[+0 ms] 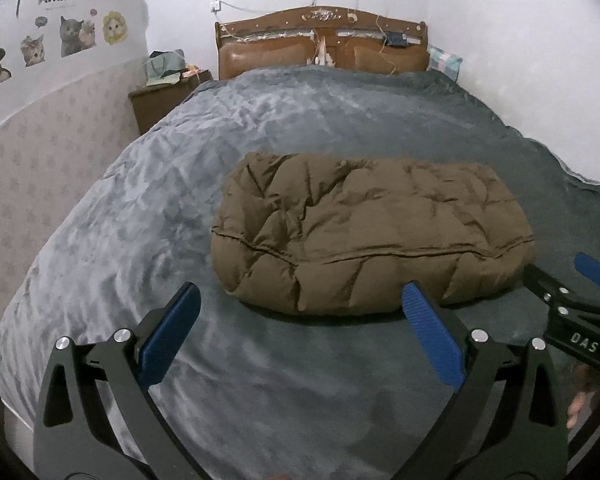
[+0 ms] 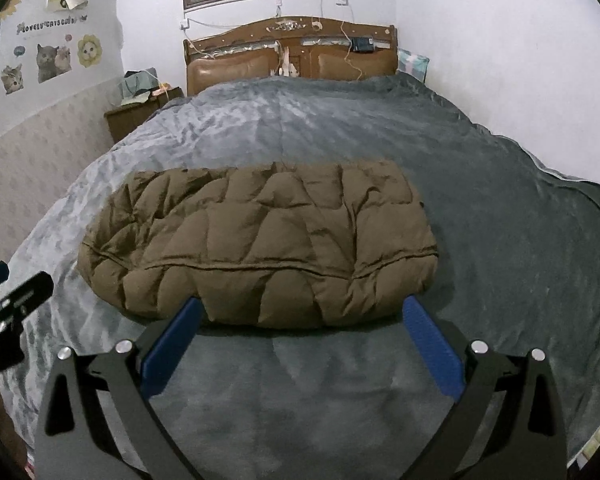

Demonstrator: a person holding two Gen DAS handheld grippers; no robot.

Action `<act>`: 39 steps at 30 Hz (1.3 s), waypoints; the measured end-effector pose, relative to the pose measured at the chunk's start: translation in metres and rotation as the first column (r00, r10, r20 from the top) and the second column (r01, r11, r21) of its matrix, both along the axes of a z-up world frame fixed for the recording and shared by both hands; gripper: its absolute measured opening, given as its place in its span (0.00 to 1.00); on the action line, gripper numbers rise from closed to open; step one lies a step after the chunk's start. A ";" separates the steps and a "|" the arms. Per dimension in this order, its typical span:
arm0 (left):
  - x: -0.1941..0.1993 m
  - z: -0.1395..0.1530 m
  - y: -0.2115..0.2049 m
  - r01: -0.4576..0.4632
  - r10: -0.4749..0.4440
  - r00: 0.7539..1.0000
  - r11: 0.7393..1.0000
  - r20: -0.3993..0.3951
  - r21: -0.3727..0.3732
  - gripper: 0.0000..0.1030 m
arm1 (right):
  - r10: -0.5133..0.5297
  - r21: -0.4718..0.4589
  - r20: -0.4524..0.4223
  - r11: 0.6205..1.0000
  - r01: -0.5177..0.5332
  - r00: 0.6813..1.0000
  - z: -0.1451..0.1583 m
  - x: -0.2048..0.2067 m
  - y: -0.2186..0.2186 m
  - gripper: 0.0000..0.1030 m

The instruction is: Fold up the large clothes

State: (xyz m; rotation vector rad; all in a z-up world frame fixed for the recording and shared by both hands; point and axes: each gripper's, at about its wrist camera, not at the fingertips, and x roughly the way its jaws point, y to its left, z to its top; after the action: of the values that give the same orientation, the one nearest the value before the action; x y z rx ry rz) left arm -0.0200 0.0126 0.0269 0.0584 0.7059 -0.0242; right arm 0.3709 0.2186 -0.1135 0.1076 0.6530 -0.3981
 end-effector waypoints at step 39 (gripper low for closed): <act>-0.002 0.021 0.020 -0.052 0.052 0.999 0.999 -0.004 -0.016 0.97 | -0.028 -0.042 0.014 0.999 0.028 1.000 0.031 -0.018 0.012 0.98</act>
State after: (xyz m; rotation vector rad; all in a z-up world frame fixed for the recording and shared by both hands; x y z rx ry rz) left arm -0.0216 0.0330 0.0479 0.0244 0.7105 0.0202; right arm 0.3526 0.2302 -0.0824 0.0793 0.6301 -0.4374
